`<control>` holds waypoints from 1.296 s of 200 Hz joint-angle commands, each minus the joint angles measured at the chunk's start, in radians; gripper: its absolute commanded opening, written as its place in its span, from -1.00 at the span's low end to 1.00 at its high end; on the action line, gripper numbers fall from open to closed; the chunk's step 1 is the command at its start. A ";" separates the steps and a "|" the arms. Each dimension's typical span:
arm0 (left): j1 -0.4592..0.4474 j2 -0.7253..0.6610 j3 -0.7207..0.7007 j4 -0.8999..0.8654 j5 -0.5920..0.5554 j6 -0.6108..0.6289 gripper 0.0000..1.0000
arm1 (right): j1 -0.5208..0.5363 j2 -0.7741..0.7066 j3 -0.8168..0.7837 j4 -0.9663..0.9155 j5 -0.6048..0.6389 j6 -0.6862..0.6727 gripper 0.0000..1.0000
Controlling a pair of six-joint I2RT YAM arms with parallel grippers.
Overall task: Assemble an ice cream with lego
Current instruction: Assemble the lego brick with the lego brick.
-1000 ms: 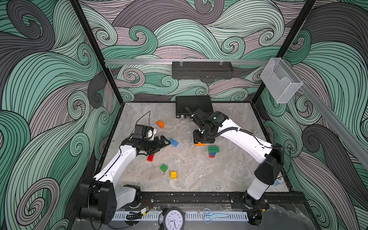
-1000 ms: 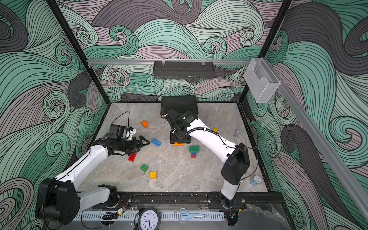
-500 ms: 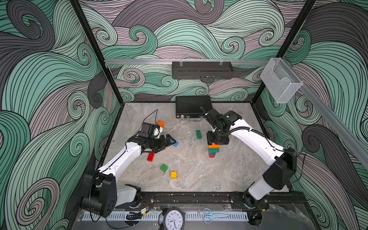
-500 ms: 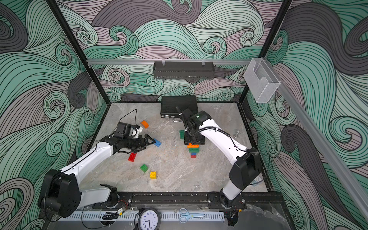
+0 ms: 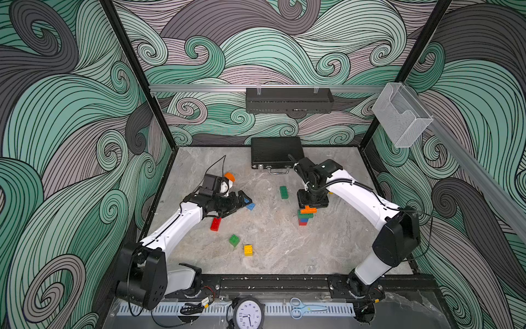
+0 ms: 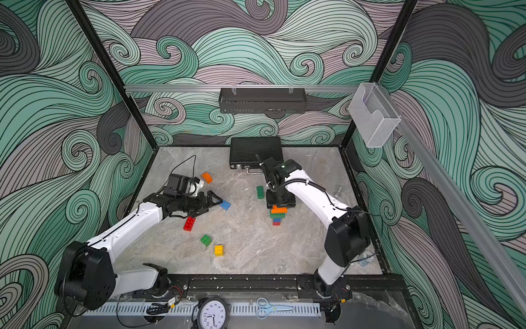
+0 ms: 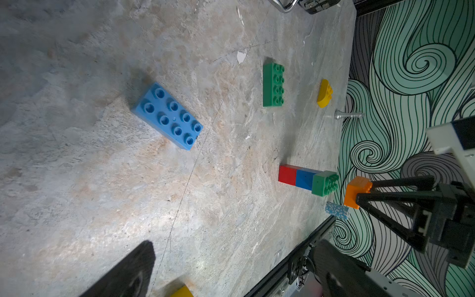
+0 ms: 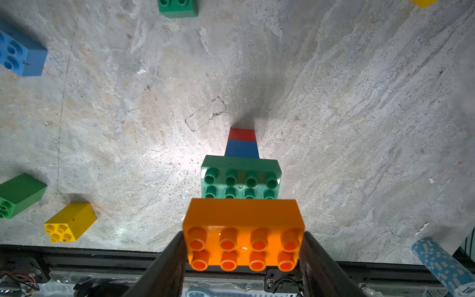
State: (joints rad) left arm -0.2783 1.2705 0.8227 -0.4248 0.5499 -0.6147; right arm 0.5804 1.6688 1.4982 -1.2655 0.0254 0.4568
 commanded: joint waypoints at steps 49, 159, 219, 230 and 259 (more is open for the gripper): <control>-0.011 0.006 0.033 0.001 -0.014 0.003 0.95 | -0.004 0.038 -0.018 0.015 0.003 0.000 0.28; -0.012 0.008 0.029 -0.004 -0.016 0.007 0.95 | -0.002 0.046 -0.039 0.028 0.005 0.019 0.29; -0.012 0.007 0.025 -0.007 -0.021 0.007 0.95 | -0.002 0.054 -0.048 0.040 -0.010 0.029 0.29; -0.010 0.006 0.024 -0.008 -0.022 0.008 0.94 | -0.002 0.054 -0.048 0.041 -0.011 0.032 0.28; -0.010 0.006 0.026 -0.010 -0.023 0.009 0.95 | -0.003 0.057 -0.048 0.042 -0.012 0.039 0.28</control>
State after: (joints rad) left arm -0.2783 1.2736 0.8227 -0.4255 0.5381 -0.6144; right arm 0.5800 1.7130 1.4605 -1.2144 0.0181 0.4759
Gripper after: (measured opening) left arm 0.973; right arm 0.645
